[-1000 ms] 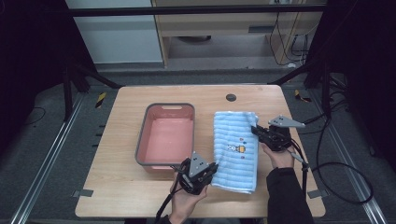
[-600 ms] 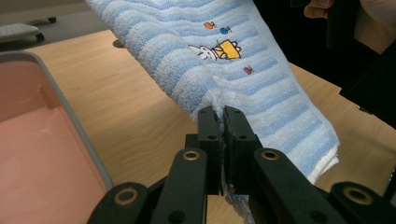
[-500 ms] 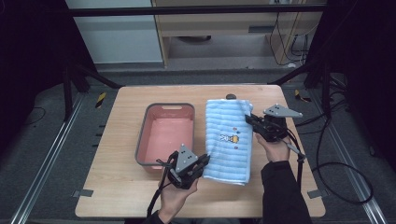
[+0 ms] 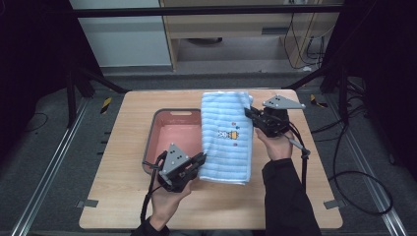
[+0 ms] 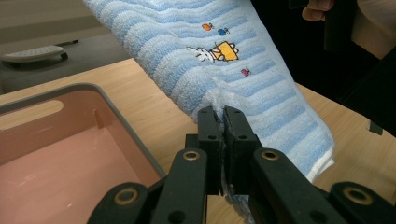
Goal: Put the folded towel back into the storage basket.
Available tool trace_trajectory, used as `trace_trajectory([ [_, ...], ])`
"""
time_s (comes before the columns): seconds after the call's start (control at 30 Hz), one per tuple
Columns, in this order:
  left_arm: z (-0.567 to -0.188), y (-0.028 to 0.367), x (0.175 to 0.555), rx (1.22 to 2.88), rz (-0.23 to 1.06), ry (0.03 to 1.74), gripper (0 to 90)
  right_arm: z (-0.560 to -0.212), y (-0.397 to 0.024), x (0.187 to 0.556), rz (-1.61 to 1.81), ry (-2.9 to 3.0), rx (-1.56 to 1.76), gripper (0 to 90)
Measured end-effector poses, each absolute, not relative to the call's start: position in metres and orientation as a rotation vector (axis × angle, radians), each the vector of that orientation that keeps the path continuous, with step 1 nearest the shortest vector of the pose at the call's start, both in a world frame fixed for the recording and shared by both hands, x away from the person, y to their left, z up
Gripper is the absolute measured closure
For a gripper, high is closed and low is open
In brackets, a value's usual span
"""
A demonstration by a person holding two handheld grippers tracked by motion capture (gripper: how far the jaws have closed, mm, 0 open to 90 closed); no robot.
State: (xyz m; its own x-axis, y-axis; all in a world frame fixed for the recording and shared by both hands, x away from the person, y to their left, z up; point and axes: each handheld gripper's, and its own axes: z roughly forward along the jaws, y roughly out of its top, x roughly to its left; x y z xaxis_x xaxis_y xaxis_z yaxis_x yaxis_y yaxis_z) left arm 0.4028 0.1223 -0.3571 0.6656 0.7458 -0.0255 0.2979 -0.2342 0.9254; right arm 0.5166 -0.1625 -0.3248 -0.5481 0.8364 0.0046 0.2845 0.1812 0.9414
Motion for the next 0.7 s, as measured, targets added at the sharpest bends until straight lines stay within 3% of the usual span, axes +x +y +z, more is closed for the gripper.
trace_trajectory([
  [0.7, -0.343, 0.185, 0.413, 1.757, 0.606, 0.913, 86.3, -0.306, -0.086, 0.548, 1.394, 1.981, 0.978, 83.7],
])
